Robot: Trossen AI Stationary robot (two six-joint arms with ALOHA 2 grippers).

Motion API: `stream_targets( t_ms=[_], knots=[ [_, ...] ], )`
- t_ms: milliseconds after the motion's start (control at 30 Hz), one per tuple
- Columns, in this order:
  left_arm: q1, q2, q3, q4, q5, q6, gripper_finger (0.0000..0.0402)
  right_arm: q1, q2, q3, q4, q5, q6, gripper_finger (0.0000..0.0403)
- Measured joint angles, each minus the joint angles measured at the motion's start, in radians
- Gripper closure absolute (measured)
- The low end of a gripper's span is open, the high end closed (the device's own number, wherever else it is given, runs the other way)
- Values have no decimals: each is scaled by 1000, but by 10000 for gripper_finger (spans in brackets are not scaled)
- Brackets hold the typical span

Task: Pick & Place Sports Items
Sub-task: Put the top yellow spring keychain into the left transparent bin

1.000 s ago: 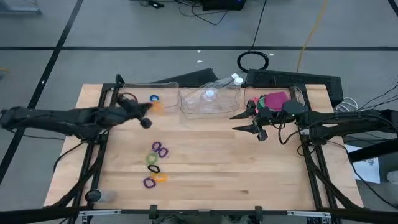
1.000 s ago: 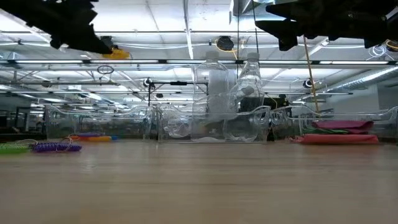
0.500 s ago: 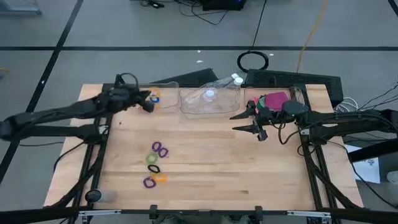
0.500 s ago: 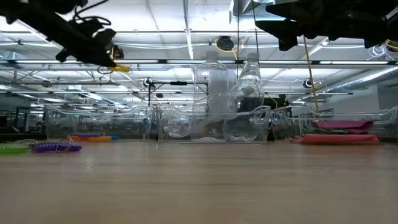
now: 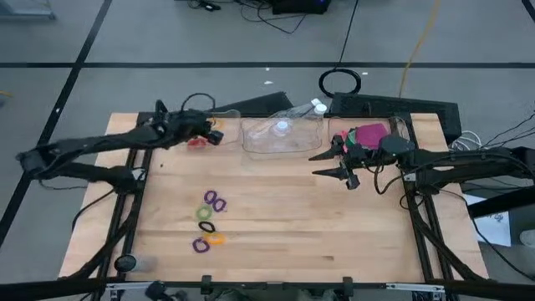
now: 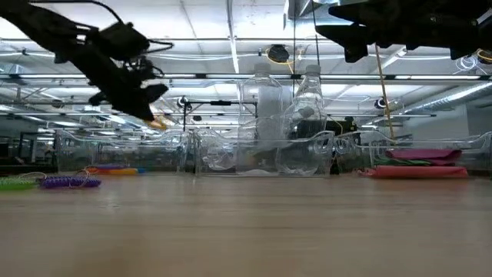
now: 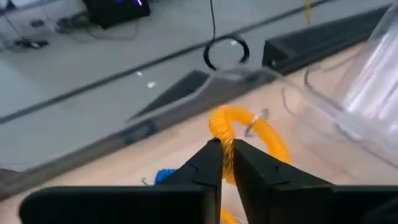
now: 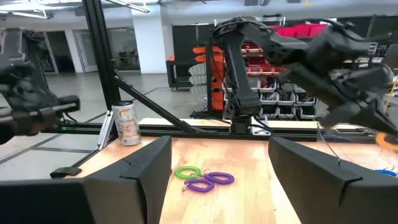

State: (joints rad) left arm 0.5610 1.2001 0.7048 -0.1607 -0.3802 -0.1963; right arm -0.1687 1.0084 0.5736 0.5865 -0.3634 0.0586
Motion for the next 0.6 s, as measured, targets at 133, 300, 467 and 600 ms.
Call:
stream_targets(
  t_ms=[133,300,467,600],
  knots=[
    [26,65,0,36,78,4,373,0,0,0,0,0,-1,206],
    [36,118,0,67,118,5,372,0,0,0,-2,0,-11,206],
    [35,141,0,68,114,5,371,0,0,0,-3,0,-11,206],
    [35,151,0,69,112,4,371,0,0,0,-3,0,-11,206]
  ],
)
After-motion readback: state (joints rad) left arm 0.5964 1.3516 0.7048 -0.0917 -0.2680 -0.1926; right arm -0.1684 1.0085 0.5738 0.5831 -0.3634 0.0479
